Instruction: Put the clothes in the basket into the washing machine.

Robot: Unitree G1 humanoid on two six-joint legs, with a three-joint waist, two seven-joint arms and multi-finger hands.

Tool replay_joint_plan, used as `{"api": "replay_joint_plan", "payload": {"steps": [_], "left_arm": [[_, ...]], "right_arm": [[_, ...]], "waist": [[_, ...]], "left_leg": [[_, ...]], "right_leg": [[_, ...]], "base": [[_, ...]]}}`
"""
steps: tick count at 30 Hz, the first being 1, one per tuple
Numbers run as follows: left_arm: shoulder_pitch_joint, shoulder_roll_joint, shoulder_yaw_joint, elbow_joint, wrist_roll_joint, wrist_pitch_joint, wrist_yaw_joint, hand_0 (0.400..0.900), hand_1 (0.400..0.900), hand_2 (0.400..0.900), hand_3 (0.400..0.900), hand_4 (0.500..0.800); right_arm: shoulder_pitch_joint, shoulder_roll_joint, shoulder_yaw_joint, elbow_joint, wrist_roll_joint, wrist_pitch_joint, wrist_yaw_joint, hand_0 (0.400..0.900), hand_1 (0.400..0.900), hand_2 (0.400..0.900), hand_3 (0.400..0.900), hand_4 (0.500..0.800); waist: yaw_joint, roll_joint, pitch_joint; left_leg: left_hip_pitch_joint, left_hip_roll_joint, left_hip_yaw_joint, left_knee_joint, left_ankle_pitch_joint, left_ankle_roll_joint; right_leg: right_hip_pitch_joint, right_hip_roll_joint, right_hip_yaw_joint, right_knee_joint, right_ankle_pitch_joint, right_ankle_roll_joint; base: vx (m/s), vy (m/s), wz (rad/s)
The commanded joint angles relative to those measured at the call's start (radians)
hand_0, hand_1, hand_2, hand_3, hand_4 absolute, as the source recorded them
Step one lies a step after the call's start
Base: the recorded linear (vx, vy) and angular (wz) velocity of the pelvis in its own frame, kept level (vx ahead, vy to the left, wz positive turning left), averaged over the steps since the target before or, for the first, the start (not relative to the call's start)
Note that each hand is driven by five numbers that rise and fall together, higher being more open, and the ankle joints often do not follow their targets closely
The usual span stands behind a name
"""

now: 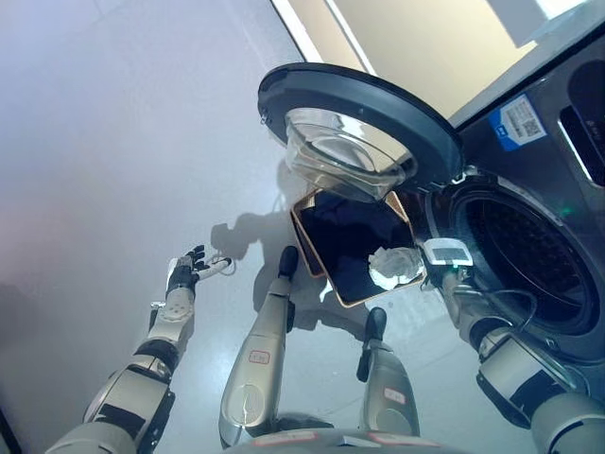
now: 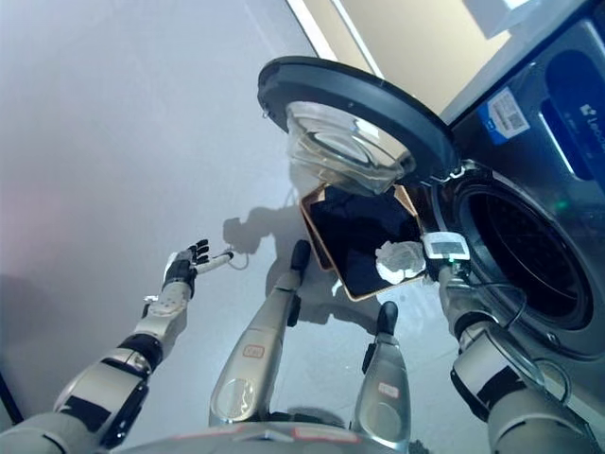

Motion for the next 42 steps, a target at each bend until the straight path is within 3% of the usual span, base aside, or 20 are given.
{"api": "replay_joint_plan", "payload": {"steps": [1, 6, 18, 25, 26, 27, 28, 42], "left_arm": [[0.002, 0.047, 0.004, 0.006, -0.03, -0.021, 0.031, 0.9, 0.9, 0.9, 0.9, 0.8], [-0.027, 0.046, -0.005, -0.004, -0.045, -0.019, 0.029, 0.9, 0.9, 0.9, 0.9, 0.8], [-0.096, 0.073, 0.005, -0.025, -0.055, -0.018, 0.034, 0.9, 0.9, 0.9, 0.9, 0.8], [-0.1, 0.086, 0.009, -0.066, -0.077, -0.022, 0.04, 0.9, 0.9, 0.9, 0.9, 0.8], [-0.1, 0.086, 0.009, -0.066, -0.077, -0.022, 0.041, 0.9, 0.9, 0.9, 0.9, 0.8], [-0.092, 0.092, 0.016, -0.063, -0.081, -0.021, 0.036, 0.9, 0.9, 0.9, 0.9, 0.8], [-0.089, 0.095, 0.023, -0.06, -0.085, -0.021, 0.035, 0.9, 0.9, 0.9, 0.9, 0.8], [-0.078, 0.11, 0.027, -0.105, -0.093, -0.029, 0.062, 0.9, 0.9, 0.9, 0.9, 0.8]], "right_arm": [[0.003, -0.104, -0.006, -0.021, -0.037, 0.052, -0.072, 0.9, 0.9, 0.9, 0.9, 0.8], [-0.041, -0.138, 0.016, -0.018, -0.058, 0.057, -0.071, 0.9, 0.9, 0.9, 0.9, 0.8], [-0.039, -0.119, 0.008, -0.029, -0.017, 0.043, -0.026, 0.9, 0.9, 0.9, 0.9, 0.8], [-0.042, -0.116, -0.001, -0.005, -0.001, 0.044, -0.01, 0.9, 0.9, 0.9, 0.9, 0.8], [-0.041, -0.116, -0.001, -0.005, -0.001, 0.044, -0.01, 0.631, 0.631, 0.631, 0.631, 0.639], [-0.043, -0.122, -0.002, -0.005, 0.004, 0.04, -0.002, 0.59, 0.59, 0.59, 0.59, 0.614], [-0.044, -0.123, 0.001, -0.012, 0.006, 0.038, -0.001, 0.4, 0.4, 0.4, 0.4, 0.5], [-0.051, -0.122, -0.019, -0.029, 0.061, 0.029, -0.017, 0.4, 0.4, 0.4, 0.4, 0.5]], "waist": [[0.013, 0.02, -0.006], [0.015, 0.037, 0.019], [-0.005, 0.06, 0.06], [-0.01, 0.07, 0.058], [-0.009, 0.07, 0.057], [-0.011, 0.071, 0.058], [-0.013, 0.069, 0.057], [-0.015, 0.058, 0.053]], "left_leg": [[-0.192, 0.01, -0.027, 0.12, 0.023, -0.083], [-0.24, 0.002, -0.035, 0.163, 0.012, -0.082], [-0.306, -0.001, -0.056, 0.235, 0.0, -0.096], [-0.405, -0.018, -0.063, 0.373, -0.054, -0.094], [-0.407, -0.018, -0.063, 0.374, -0.055, -0.094], [-0.432, -0.024, -0.059, 0.414, -0.07, -0.09], [-0.447, -0.027, -0.055, 0.436, -0.079, -0.087], [-0.54, -0.063, -0.037, 0.592, -0.153, -0.073]], "right_leg": [[0.031, -0.024, 0.023, 0.102, 0.031, -0.013], [-0.027, -0.026, 0.028, 0.187, 0.002, -0.018], [-0.16, -0.022, 0.042, 0.407, -0.078, -0.049], [-0.297, -0.046, 0.062, 0.591, -0.143, -0.06], [-0.298, -0.046, 0.063, 0.592, -0.144, -0.06], [-0.336, -0.05, 0.068, 0.64, -0.155, -0.062], [-0.356, -0.052, 0.073, 0.661, -0.158, -0.062], [-0.427, -0.091, 0.101, 0.798, -0.211, -0.072]], "base": [[-0.03, -0.012, 0.0], [-0.02, -0.011, 0.05], [-0.04, -0.015, 0.04], [-0.05, -0.011, 0.06], [-0.05, 0.004, 0.03], [-0.04, 0.004, 0.01], [-0.05, 0.001, 0.01], [-0.01, 0.0, 0.02]]}}
